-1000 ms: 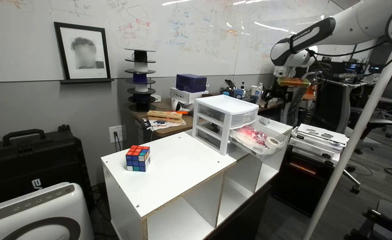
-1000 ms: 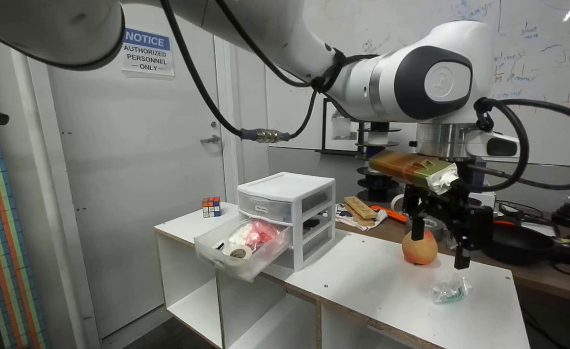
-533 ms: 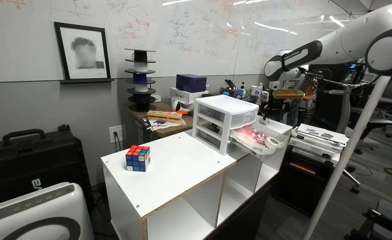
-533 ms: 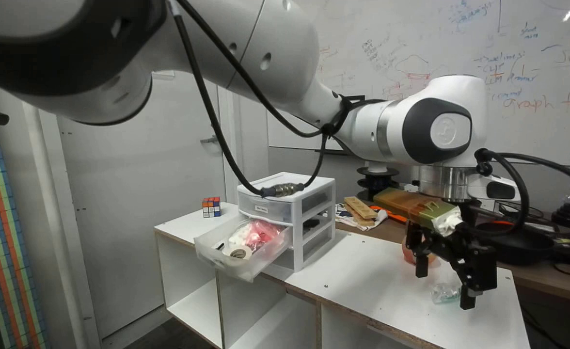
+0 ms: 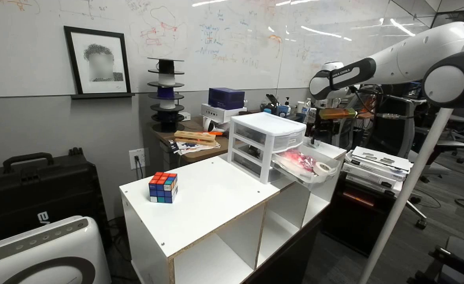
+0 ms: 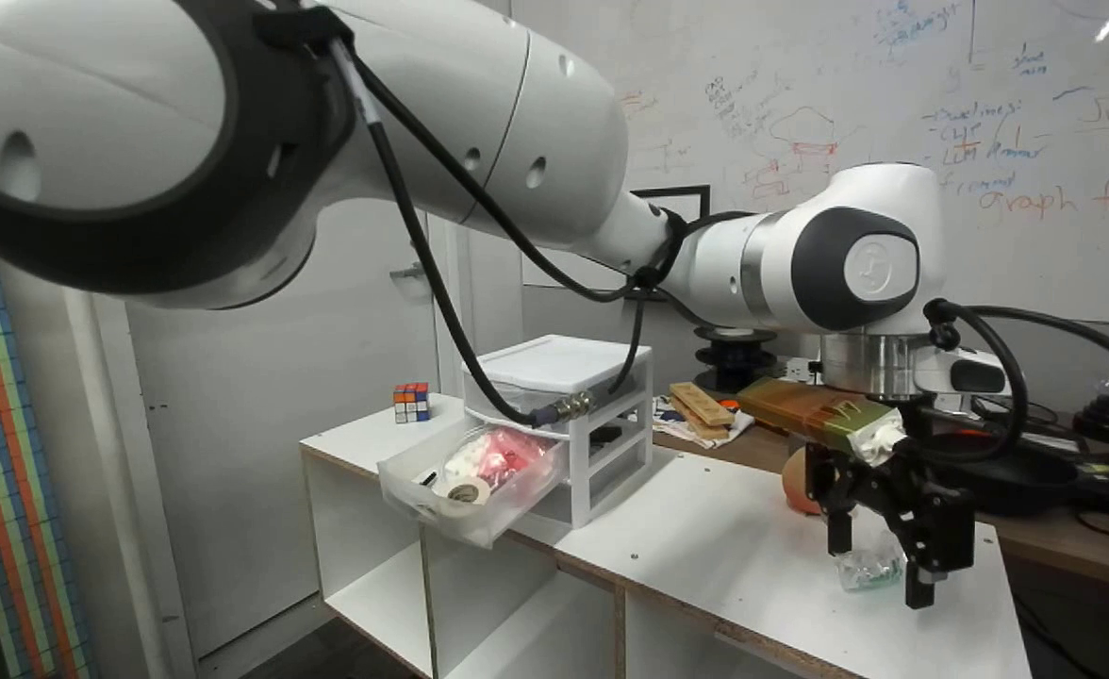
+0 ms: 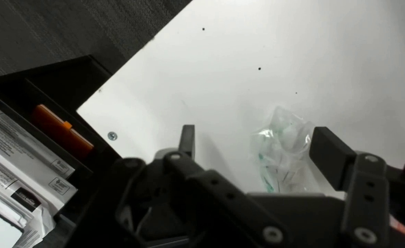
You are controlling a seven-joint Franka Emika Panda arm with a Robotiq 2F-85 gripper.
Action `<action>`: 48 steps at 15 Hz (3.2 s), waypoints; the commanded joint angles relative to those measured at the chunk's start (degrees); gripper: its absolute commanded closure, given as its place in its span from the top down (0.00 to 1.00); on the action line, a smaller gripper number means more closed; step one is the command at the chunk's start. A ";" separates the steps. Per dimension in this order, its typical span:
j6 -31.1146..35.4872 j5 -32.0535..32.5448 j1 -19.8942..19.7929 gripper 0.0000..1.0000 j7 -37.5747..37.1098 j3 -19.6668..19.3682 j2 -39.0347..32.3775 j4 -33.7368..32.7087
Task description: Put the roll of tape and plastic bag on the table into the open drawer and then close the drawer
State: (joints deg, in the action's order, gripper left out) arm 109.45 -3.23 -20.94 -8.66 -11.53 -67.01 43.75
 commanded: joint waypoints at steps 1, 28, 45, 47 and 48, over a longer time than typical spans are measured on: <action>-2.36 2.23 0.41 0.53 -1.88 -0.09 -4.19 -7.51; -9.19 6.47 18.70 0.07 0.73 -0.76 21.80 21.67; -1.94 20.36 24.26 0.07 -3.90 6.03 58.47 65.12; -2.08 20.25 24.15 0.07 -0.76 8.12 63.11 71.07; -1.97 20.21 24.23 0.07 0.72 9.12 65.19 74.12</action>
State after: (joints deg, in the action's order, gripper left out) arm 105.28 15.53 3.09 -11.65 -4.77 -10.74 106.76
